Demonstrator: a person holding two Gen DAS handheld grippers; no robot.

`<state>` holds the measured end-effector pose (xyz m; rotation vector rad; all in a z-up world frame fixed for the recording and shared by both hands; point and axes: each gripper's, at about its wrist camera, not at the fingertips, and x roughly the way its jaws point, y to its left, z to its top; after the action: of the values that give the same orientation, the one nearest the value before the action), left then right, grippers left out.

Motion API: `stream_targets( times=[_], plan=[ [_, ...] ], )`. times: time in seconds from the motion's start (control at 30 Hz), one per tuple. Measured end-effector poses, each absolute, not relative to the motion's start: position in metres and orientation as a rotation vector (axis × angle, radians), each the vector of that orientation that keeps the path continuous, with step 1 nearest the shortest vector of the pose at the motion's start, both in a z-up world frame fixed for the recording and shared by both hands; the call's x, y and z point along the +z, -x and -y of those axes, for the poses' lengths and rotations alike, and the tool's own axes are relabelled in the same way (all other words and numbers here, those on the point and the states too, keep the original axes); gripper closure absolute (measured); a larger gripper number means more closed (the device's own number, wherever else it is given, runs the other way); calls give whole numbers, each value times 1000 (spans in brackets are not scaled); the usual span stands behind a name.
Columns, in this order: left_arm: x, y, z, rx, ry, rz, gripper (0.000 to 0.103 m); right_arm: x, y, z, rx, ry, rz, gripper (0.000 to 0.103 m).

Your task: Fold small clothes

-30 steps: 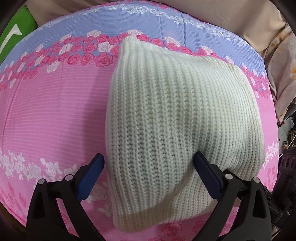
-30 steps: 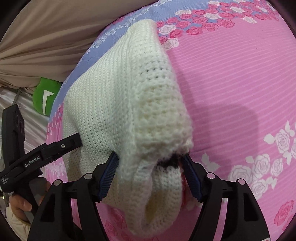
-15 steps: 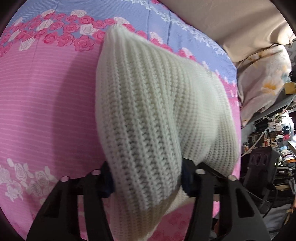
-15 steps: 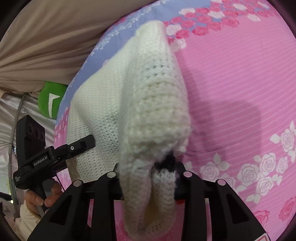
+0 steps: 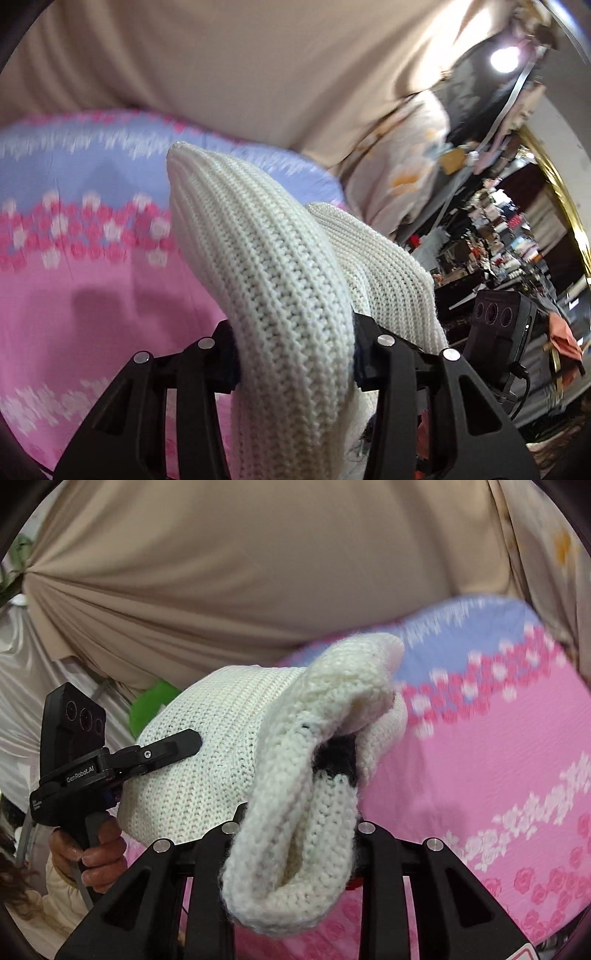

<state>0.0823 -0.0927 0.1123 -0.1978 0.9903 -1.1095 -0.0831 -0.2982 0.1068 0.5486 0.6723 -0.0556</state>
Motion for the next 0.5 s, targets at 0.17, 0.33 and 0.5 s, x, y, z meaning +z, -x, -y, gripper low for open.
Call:
stream_targets(
  times=[0.17, 0.33, 0.5],
  plan=[
    [195, -78, 56, -1176, 197, -725, 61, 182, 88, 259, -14, -466, -425, 78],
    [245, -87, 3, -1147, 173, -509, 61, 225, 51, 218, 75, -376, -286, 78],
    [207, -141, -14, -1011, 123, -549, 57, 184, -29, 205, 89, -391, -387, 75]
  ],
)
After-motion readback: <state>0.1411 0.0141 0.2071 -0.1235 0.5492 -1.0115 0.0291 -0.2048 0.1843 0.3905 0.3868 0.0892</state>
